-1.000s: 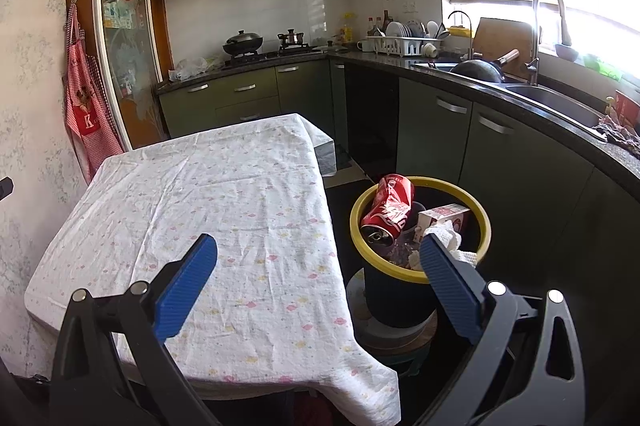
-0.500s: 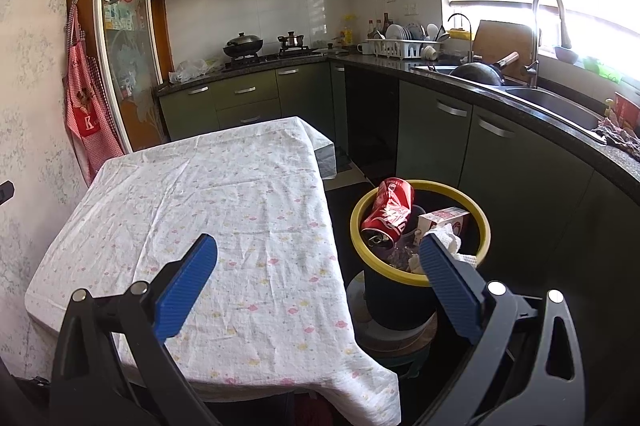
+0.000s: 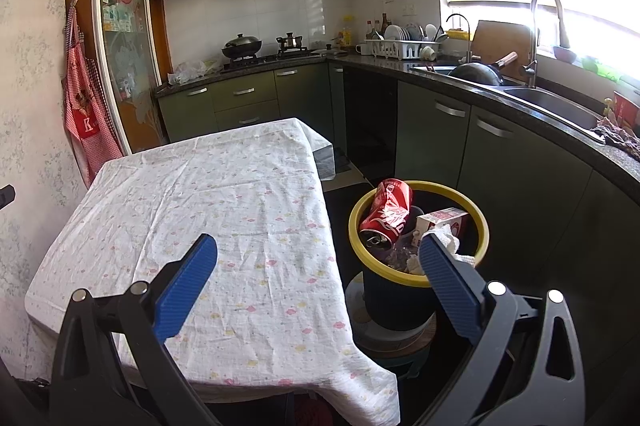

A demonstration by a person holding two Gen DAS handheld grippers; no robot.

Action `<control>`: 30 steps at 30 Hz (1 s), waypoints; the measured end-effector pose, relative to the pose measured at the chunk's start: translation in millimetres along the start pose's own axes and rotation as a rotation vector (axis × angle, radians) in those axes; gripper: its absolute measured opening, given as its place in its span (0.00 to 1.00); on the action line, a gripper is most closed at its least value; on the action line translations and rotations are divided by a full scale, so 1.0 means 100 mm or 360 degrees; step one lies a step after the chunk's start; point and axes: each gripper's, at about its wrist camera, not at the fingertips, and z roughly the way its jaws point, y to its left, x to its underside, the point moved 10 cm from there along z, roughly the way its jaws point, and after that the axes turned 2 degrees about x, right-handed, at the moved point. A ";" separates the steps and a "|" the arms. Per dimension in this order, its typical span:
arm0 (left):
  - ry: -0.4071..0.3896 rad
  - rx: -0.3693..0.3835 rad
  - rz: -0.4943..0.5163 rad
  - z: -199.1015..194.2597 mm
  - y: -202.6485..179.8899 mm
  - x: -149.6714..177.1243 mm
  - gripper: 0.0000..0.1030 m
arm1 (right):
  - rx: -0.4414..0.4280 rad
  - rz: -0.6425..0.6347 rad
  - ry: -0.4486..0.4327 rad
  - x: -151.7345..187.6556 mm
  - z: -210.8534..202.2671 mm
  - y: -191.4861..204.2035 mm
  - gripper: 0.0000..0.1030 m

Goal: Collect trash

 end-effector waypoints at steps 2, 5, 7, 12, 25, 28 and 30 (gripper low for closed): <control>-0.0001 -0.0001 -0.0001 0.00 0.00 0.00 0.96 | -0.0003 0.0001 -0.0001 0.00 0.00 0.00 0.94; 0.0002 -0.0002 0.0001 0.01 0.01 0.00 0.96 | -0.0001 0.0002 -0.0002 -0.01 0.00 -0.01 0.94; 0.0003 -0.0002 0.0001 0.01 0.01 0.01 0.96 | -0.0002 0.0001 -0.0001 0.00 0.00 -0.01 0.94; 0.0003 -0.0003 0.0001 0.01 0.01 0.01 0.96 | -0.0003 0.0001 0.0000 0.00 0.00 0.00 0.94; 0.0000 -0.0005 0.0015 0.01 0.00 0.02 0.96 | -0.0003 0.0002 -0.0001 0.00 0.00 -0.01 0.94; 0.0000 -0.0003 0.0017 0.01 0.00 0.02 0.96 | -0.0003 0.0001 0.0000 0.00 0.01 -0.01 0.94; 0.0001 -0.0002 0.0017 0.01 0.00 0.02 0.96 | -0.0003 0.0001 -0.0001 0.00 0.00 -0.01 0.94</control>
